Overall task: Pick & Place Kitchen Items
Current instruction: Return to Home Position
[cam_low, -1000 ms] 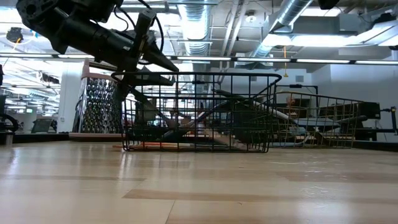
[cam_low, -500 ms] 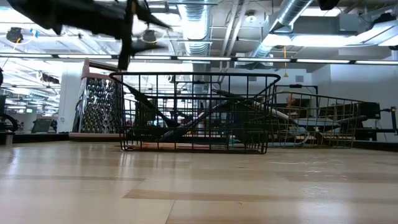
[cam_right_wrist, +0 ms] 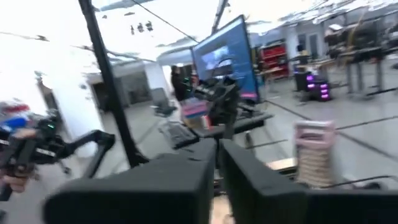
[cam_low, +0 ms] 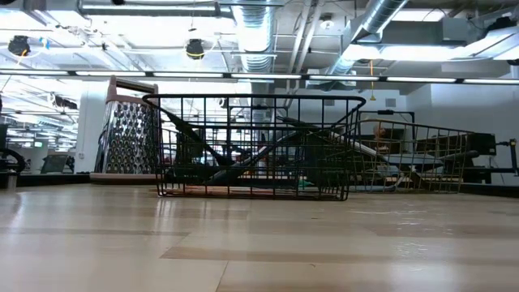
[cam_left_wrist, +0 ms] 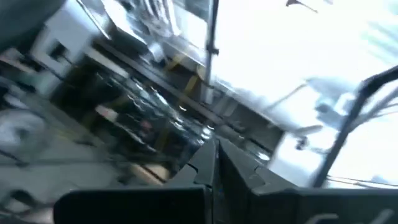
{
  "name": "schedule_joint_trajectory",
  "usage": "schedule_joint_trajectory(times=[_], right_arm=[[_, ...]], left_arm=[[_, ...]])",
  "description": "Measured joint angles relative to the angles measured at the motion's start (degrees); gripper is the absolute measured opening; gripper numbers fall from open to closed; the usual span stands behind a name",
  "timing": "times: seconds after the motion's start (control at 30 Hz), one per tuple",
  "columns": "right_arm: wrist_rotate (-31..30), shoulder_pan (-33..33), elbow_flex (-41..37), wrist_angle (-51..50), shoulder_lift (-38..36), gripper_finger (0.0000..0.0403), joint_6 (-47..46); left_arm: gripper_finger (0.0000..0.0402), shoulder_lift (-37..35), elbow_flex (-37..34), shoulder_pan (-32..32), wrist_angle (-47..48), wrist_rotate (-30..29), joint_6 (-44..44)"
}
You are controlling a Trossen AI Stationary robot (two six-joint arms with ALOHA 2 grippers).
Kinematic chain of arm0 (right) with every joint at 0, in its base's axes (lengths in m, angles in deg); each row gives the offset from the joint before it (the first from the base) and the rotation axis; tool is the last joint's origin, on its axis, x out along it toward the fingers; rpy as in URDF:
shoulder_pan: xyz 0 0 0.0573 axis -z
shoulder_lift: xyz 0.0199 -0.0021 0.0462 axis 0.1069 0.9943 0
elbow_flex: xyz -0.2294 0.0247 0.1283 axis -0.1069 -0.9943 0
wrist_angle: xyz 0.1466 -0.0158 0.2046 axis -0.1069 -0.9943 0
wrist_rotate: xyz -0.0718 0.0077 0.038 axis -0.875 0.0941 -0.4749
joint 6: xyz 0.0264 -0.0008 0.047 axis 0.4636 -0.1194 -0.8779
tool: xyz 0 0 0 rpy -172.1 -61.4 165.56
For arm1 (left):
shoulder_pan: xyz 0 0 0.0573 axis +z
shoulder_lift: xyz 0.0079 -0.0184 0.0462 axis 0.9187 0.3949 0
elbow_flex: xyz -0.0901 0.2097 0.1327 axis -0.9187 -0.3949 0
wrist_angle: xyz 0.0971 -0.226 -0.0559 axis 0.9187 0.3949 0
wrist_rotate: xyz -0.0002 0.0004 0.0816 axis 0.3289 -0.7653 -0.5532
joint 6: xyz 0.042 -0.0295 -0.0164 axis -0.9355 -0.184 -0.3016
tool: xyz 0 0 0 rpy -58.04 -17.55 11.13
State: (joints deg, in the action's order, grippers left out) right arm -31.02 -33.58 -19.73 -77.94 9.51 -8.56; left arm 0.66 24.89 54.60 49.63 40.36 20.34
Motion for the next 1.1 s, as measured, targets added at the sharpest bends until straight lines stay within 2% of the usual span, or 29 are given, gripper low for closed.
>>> schedule_joint_trajectory(times=[0.07,0.13,0.2,0.23,0.33,0.43,0.57,0.63,0.77,1.1], right_arm=[[0.02,1.63,3.70,-6.08,-0.96,0.0016,1.33],[-0.06,3.48,6.81,-10.91,-1.59,0.0012,1.67],[-0.05,5.67,9.13,-14.97,-2.34,0.0012,2.10],[0.00,6.80,9.78,-16.63,-2.77,0.0007,2.92],[2.81,10.19,10.13,-19.55,-4.62,0.0004,6.03],[10.50,13.86,10.11,-22.50,-7.43,0.0002,7.92],[21.18,18.00,9.56,-26.72,-11.42,0.0002,7.91],[23.96,19.32,7.78,-25.96,-13.69,0.0001,7.80],[24.57,20.50,2.13,-22.26,-17.81,0.0001,6.76],[24.72,20.50,-20.52,-4.69,-26.32,0.0000,0.43]], left_arm=[[0.0001,-2.82,0.02,-0.97,2.91,-3.57,-4.69],[0.0001,-5.23,-0.02,-1.81,7.10,-6.69,-8.74],[0.0000,-7.59,-0.02,-2.45,12.01,-7.25,-12.18],[0.0000,-8.77,-0.02,-2.66,14.52,-6.52,-13.37],[0.0000,-12.62,-0.03,-2.59,21.65,0.78,-14.61],[0.0000,-17.23,-0.12,-2.43,25.88,5.60,-13.17],[0.0001,-22.58,-1.38,-2.43,26.02,11.68,-11.48],[0.0001,-24.36,-2.88,-2.43,26.37,13.41,-10.48],[0.0001,-26.04,-6.91,-2.43,25.96,13.91,-9.03],[0.0001,-26.46,-18.35,-2.43,18.26,16.46,-6.67]])
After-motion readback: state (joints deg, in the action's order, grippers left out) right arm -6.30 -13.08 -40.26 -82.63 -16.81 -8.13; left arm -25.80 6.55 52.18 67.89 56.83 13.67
